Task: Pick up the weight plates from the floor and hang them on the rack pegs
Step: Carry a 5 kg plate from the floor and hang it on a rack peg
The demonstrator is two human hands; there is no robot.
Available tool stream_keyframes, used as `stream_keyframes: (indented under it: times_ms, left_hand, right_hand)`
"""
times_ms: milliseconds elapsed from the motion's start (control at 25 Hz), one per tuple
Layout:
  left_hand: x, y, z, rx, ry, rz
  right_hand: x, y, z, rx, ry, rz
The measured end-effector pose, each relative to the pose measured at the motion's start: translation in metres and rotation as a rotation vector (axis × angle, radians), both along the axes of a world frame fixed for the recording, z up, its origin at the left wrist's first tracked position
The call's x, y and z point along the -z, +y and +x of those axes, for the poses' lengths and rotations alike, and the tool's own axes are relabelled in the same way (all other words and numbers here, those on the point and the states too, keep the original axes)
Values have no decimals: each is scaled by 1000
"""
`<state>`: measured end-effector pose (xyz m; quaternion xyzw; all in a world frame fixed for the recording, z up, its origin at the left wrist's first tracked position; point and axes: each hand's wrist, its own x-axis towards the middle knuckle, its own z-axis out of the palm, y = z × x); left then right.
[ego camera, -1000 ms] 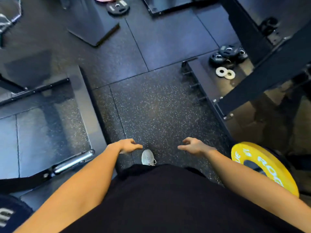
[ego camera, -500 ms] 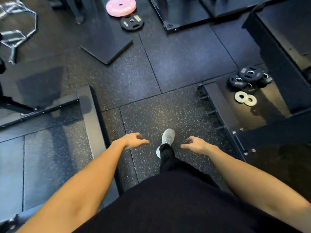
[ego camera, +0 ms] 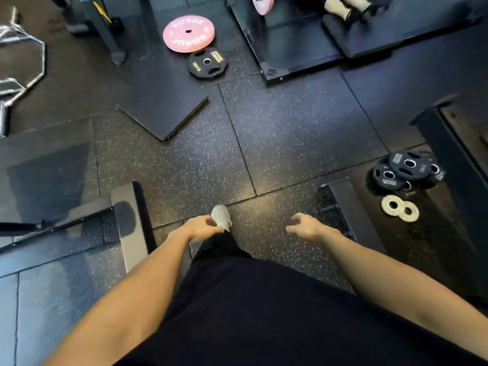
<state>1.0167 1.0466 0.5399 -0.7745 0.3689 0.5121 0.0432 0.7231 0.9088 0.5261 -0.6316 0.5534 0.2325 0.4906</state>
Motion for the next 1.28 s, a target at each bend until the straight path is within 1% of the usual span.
stream_keyframes:
  times_ms: [80, 160, 240, 320, 440, 560, 680, 800, 880, 1000, 1080, 1280]
  left_hand:
    - [9, -57, 39, 20, -31, -35]
    - [12, -134, 90, 71, -42, -29]
    - [7, -208, 135, 134, -15, 7]
    - [-8, -282, 164, 221, -1, 11]
    - [-23, -373, 181, 351, 1, -22]
    - [-27, -472, 178, 483, -24, -67]
    - [-22, -574, 161, 597, -42, -72]
    - [-16, -676, 140, 693, -122, -48]
    - [-17, -748, 115, 760, -130, -63]
    - [-23, -836, 64, 811, -52, -104]
    - [-28, -875, 26, 856, -4, -133]
    - [-19, -987, -87, 1053, 61, -117]
  right_hand:
    - [7, -51, 30, 30, -3, 2]
    - [14, -111, 71, 82, 13, -29]
    - [11, -160, 106, 187, 4, -44]
    - [4, -204, 133, 295, -14, -63]
    - [-5, -256, 151, 469, -22, -65]
    - [-3, -314, 152, 687, -41, -54]
    - [6, -376, 138, 848, -47, -43]
    - [13, -446, 117, 949, -60, -47]
    - [10, -496, 93, 1010, -59, -63]
    - [0, -553, 53, 1085, -37, -101]
    - [-7, -577, 32, 1152, -17, -115]
    - [-9, -635, -35, 1331, 11, -100]
